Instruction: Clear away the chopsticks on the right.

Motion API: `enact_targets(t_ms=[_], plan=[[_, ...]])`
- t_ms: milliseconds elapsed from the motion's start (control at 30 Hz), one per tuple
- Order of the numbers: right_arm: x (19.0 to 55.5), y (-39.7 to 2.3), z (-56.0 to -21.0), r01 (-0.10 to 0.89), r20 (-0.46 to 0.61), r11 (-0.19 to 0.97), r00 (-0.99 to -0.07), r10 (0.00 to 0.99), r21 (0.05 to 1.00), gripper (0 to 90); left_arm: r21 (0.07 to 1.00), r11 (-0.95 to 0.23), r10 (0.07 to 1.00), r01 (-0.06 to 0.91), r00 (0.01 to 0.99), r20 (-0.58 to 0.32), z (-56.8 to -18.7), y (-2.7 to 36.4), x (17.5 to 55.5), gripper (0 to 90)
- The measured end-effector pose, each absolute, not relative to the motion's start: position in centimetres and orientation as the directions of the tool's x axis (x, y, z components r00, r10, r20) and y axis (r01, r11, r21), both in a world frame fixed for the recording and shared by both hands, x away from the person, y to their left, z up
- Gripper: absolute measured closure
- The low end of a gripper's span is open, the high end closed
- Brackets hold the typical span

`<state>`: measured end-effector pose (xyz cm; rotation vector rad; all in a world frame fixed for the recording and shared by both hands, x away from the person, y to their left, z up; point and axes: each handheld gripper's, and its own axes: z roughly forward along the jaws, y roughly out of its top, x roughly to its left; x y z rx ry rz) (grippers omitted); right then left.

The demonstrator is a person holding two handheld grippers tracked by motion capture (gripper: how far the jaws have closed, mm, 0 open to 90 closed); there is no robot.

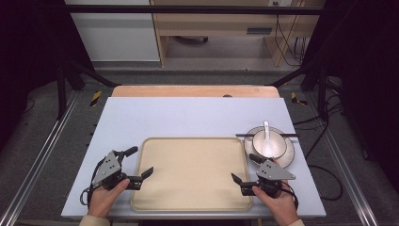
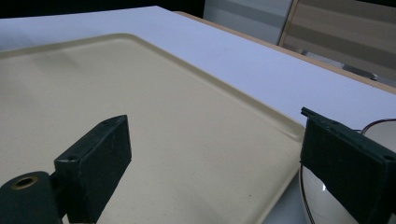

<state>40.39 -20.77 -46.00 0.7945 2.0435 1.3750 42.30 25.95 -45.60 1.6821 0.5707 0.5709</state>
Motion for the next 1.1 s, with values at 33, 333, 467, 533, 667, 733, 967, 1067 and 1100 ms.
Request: enact_targets(t_ms=[33,333,467,533,667,733,967,1067,1100], plan=[[40.4,-20.8,-46.0,0.171,-0.120,0.311,-0.673,0.730,0.935,8.6,0.984,-0.168,0.650,0.061,0.757,0.064,-45.5,26.0,42.3,6.1],[39.5,-20.8,-45.3,0.130,-0.185,0.354,-0.661,0.727,0.926,12.8,0.986,-0.157,0.668,0.062,0.742,0.060,-45.4,26.1,42.2,8.7],[39.1,-21.1,-44.9,0.111,-0.220,0.370,-0.638,0.738,0.922,15.3,0.984,-0.162,0.683,0.071,0.728,0.060,-45.4,26.2,42.2,8.8],[38.9,-21.1,-44.7,0.098,-0.241,0.379,-0.619,0.747,0.920,14.1,0.985,-0.157,0.689,0.075,0.723,0.055,-45.5,26.4,42.2,8.7],[38.2,-21.4,-43.6,0.098,-0.267,0.390,-0.577,0.772,0.916,13.9,0.985,-0.150,0.701,0.081,0.712,0.048,-45.4,26.6,42.2,8.8],[37.9,-21.7,-42.5,0.099,-0.305,0.415,-0.532,0.790,0.904,14.2,0.985,-0.148,0.721,0.086,0.691,0.048,-45.3,26.8,42.0,8.8],[39.3,-25.5,-37.3,0.170,-0.329,0.422,-0.399,0.856,0.890,25.0,0.985,-0.142,0.740,0.098,0.672,0.040,-45.4,27.1,41.9,9.3],[41.2,-28.4,-35.8,0.219,-0.332,0.421,-0.350,0.876,0.880,29.7,0.982,-0.161,0.741,0.103,0.670,0.051,-45.4,26.8,41.9,9.2],[42.0,-29.3,-35.4,0.239,-0.344,0.434,-0.340,0.875,0.869,29.9,0.982,-0.161,0.741,0.103,0.670,0.051,-45.4,26.8,41.9,9.3]])
